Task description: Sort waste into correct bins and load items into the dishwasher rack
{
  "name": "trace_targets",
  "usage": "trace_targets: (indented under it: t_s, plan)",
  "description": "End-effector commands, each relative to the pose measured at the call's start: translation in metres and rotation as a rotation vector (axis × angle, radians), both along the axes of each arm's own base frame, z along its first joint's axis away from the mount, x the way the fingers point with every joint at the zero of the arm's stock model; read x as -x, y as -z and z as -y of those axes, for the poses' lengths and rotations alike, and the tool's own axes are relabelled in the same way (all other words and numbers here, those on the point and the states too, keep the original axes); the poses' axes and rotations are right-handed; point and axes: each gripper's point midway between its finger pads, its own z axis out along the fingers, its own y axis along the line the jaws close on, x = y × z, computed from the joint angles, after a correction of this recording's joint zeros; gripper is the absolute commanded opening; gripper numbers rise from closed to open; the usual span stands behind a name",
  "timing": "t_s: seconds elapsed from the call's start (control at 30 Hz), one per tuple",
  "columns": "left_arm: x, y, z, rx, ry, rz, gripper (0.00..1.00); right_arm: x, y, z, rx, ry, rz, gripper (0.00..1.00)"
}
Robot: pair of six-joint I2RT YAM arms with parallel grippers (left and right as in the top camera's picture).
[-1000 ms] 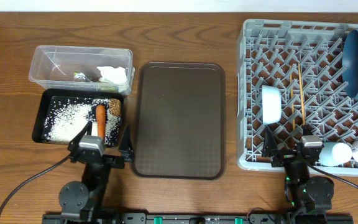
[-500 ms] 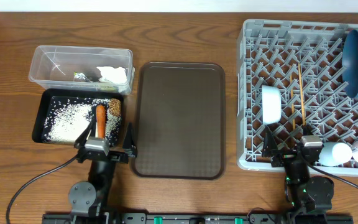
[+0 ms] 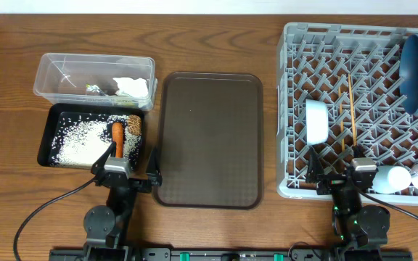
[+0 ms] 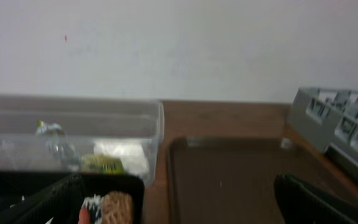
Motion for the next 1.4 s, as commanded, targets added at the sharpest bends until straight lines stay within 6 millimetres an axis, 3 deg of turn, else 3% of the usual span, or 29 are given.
trace_targets:
  t_s: [0.0,0.1,1.37]
  plan:
    - [0.001,0.01,0.0,-0.017,-0.001,-0.036,0.98,0.0,0.001,0.005,-0.015,0.023,-0.003,0.99]
    - [0.003,0.031,0.0,-0.025,-0.001,-0.122,0.98,0.0,0.001,0.005,-0.015,0.023,-0.003,0.99]
    - [0.002,0.034,0.0,-0.027,0.0,-0.137,0.98,0.0,0.001,0.005,-0.015,0.023,-0.003,0.99]
